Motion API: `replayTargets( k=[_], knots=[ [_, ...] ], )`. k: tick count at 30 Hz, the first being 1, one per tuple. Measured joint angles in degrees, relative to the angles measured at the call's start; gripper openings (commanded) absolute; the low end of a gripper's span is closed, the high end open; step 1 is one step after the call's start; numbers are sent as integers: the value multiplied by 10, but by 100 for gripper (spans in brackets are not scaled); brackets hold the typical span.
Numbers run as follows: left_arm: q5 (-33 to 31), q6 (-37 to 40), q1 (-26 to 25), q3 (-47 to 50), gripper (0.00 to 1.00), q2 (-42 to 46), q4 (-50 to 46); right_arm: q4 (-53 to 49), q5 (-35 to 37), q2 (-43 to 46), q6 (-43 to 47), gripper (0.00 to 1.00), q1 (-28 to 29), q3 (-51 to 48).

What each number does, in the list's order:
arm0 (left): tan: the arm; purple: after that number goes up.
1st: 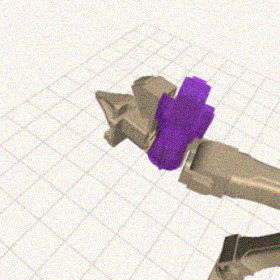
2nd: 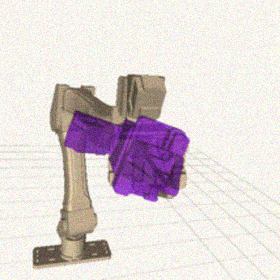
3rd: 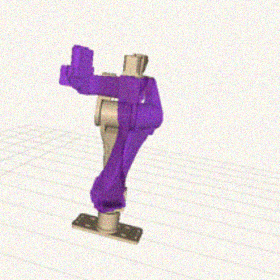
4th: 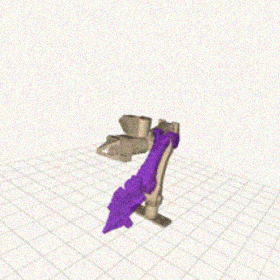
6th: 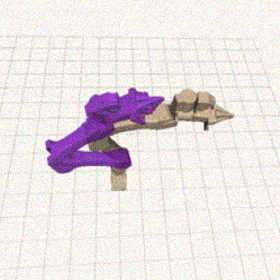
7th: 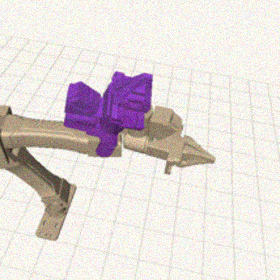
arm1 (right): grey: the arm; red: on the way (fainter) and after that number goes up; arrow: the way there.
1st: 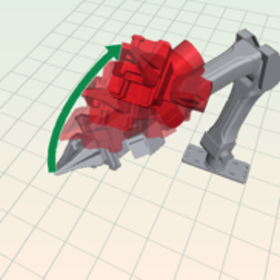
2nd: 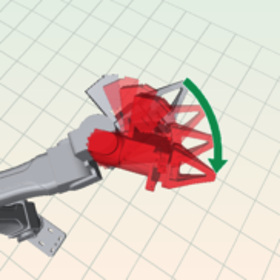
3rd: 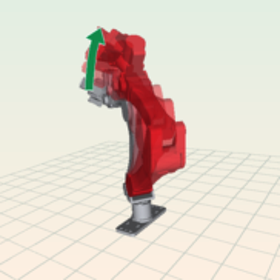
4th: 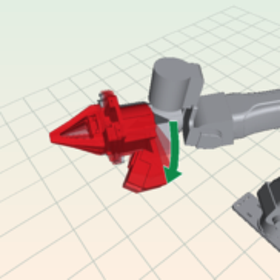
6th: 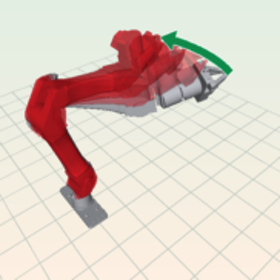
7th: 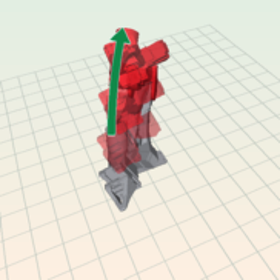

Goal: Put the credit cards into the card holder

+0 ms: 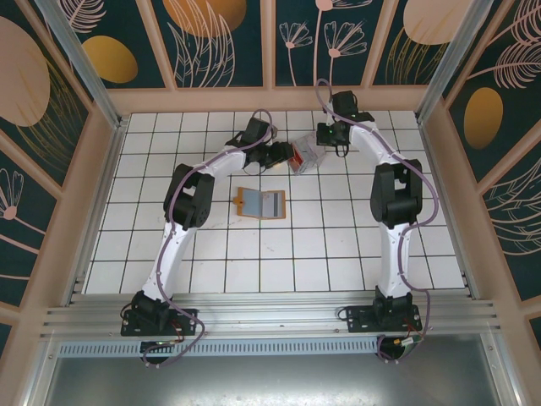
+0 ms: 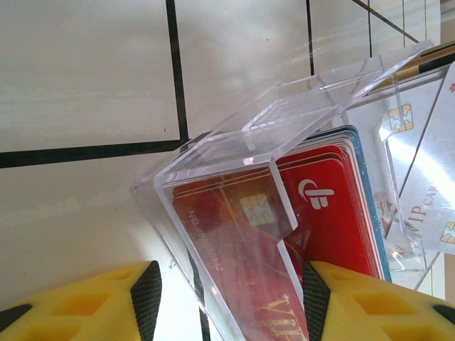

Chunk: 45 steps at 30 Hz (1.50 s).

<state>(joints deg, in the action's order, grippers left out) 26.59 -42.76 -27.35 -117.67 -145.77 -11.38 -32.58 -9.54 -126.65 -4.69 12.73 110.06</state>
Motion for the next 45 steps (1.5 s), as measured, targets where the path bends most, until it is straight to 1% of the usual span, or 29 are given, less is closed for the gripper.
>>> replayTargets(
  k=[4,10,15,20,23,27,30,33,35,37,39,42,45],
  knots=[
    [0,0,0,7,56,3,8,2,-6,12,-1,0,0,-5],
    [0,-2,0,19,57,11,13,6,-19,40,-3,0,-5,-17],
    [0,-4,0,30,58,27,-6,23,-59,75,-17,0,-14,-44],
    [-10,-1,0,57,59,76,-21,69,-127,143,-48,0,-15,-124],
    [-24,3,0,108,59,141,-19,113,-181,191,-77,0,-14,-193],
    [-59,7,0,232,56,264,6,189,-250,251,-127,0,-6,-316],
    [-93,7,0,337,52,353,27,249,-295,274,-170,0,16,-408],
    [-124,9,0,426,48,411,29,308,-327,275,-209,0,57,-488],
    [-144,14,0,467,46,428,18,333,-340,271,-229,0,85,-526],
    [-162,21,0,503,41,436,1,363,-350,259,-250,0,111,-551],
    [-177,26,1,537,38,443,-16,396,-357,244,-270,0,125,-569],
    [-196,29,4,586,35,465,-40,435,-363,219,-298,0,128,-587],
    [-207,29,9,605,35,486,-53,459,-366,201,-313,0,128,-587]
  ],
)
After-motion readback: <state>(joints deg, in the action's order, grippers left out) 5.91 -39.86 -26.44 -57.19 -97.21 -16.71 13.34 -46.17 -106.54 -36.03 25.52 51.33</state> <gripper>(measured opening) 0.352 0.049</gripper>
